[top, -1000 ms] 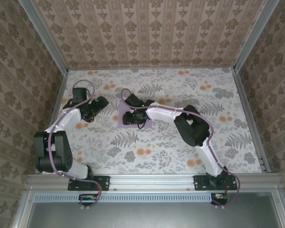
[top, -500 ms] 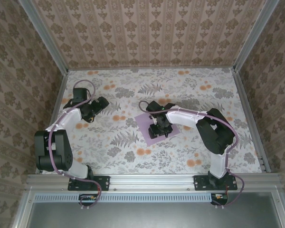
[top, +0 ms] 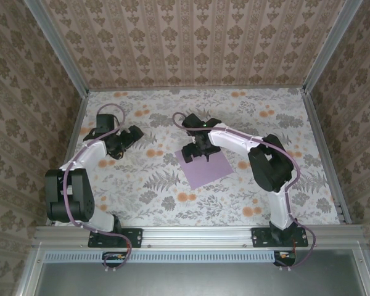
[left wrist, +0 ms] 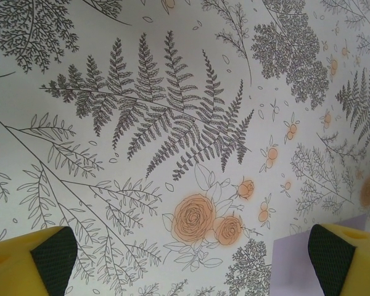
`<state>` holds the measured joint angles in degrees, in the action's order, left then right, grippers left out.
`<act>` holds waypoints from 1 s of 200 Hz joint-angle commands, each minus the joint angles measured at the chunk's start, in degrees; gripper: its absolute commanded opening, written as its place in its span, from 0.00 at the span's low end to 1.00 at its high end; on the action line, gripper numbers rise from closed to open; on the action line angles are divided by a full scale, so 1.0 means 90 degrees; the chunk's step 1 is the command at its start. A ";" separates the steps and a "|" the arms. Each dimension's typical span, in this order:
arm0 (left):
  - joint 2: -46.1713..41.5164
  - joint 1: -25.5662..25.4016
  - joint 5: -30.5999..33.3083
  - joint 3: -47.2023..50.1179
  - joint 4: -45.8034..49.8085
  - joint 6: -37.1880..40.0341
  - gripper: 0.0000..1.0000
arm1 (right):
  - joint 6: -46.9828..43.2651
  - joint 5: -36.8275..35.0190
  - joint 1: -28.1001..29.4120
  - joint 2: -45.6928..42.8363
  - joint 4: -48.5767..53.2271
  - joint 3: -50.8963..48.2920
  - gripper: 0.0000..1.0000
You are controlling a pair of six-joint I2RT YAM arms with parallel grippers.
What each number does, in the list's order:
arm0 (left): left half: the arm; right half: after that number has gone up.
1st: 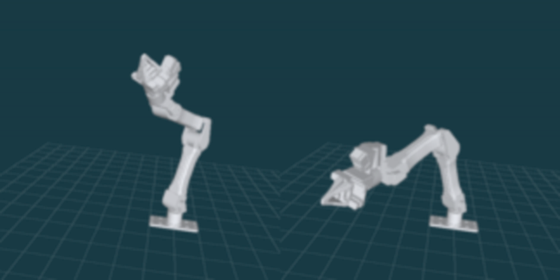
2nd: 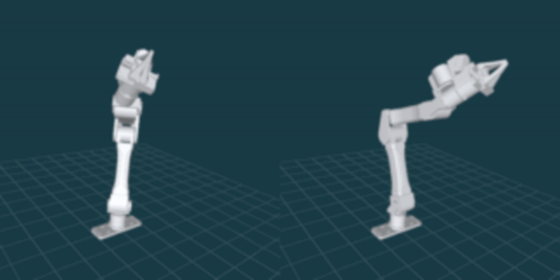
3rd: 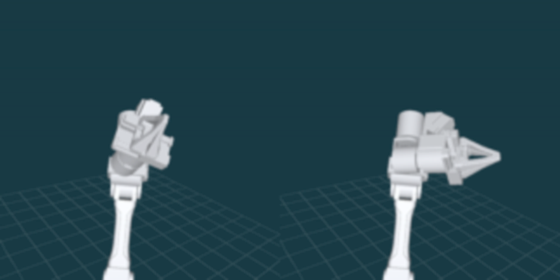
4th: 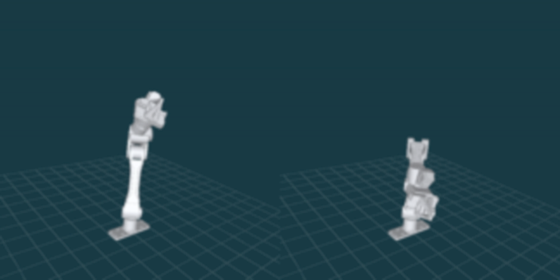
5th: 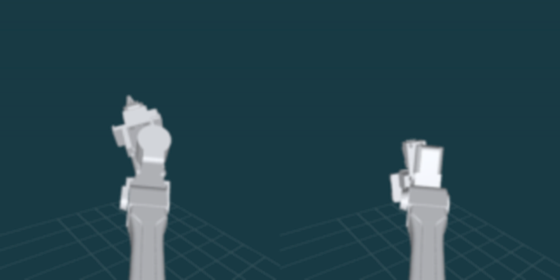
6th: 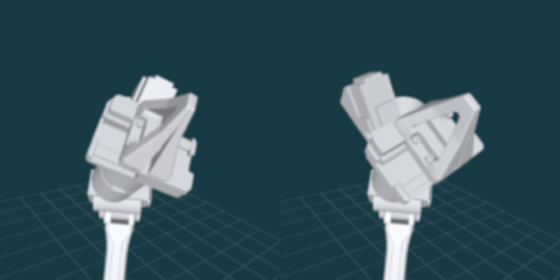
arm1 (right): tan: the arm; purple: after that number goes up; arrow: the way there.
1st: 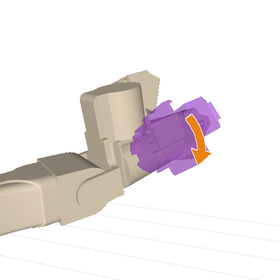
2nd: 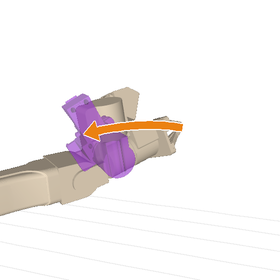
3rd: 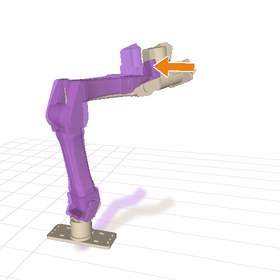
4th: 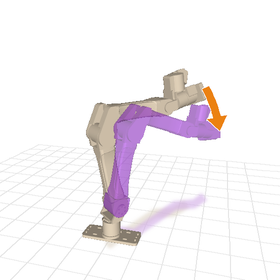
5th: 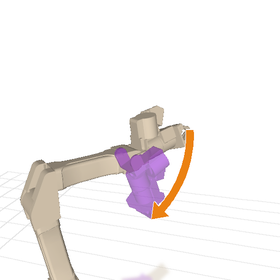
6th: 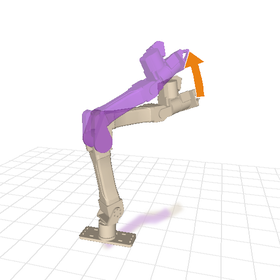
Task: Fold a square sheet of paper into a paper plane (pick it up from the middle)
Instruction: First fold in half a square sheet of paper at the center of the table.
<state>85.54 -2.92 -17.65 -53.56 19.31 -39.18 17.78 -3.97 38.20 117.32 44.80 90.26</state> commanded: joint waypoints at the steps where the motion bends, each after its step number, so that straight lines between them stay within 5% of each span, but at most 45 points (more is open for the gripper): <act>1: 0.0005 -0.0084 -0.0080 0.0003 0.0086 0.0053 1.00 | -0.0190 -0.0077 -0.0034 0.0113 0.0279 -0.0025 1.00; 200: 0.0151 -0.0303 -0.0080 -0.0040 0.0073 0.0041 1.00 | -0.0030 -0.0014 -0.0296 0.1147 0.0405 -0.0334 0.85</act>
<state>86.21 -5.39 -17.78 -53.58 19.33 -39.18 17.08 -3.16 37.19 122.76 46.65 90.96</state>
